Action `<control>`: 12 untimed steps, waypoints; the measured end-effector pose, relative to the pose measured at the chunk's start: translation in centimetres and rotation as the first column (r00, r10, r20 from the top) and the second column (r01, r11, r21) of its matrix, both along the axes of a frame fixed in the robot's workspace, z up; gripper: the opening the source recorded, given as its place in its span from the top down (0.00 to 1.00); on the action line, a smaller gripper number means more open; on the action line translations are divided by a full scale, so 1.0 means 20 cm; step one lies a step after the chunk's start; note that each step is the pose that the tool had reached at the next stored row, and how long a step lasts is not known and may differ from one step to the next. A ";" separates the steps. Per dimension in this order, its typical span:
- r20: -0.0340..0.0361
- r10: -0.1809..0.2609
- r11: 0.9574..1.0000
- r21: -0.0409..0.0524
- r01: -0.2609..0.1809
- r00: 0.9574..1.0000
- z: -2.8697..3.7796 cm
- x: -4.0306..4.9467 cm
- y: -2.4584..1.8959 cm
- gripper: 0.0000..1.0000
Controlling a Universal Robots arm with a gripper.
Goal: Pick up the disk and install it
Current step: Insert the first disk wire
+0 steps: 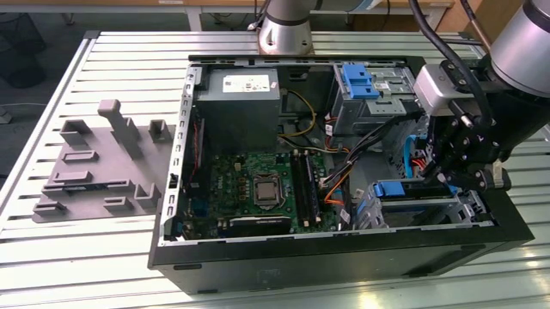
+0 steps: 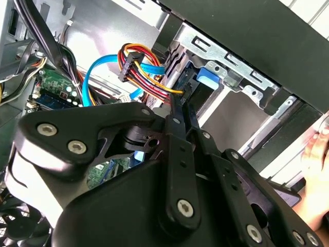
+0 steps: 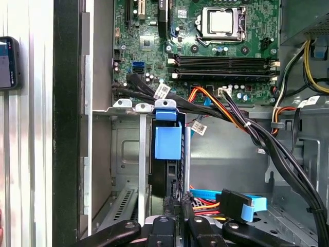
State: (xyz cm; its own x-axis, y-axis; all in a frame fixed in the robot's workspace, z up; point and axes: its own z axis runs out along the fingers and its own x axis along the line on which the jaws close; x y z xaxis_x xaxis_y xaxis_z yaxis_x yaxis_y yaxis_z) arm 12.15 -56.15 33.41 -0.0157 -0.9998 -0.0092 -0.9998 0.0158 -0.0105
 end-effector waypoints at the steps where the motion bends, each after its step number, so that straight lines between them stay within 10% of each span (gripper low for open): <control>1: 0.000 -0.001 1.000 0.000 0.001 1.000 -0.001 0.000 0.000 0.84; 12: -0.002 -0.017 1.000 0.000 0.017 1.000 -0.004 0.000 -0.001 0.84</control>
State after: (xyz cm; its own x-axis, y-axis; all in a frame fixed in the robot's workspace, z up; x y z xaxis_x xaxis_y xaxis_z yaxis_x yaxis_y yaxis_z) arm 12.15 -56.17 33.33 -0.0324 -0.9994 -0.0093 -0.9994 0.0325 -0.0084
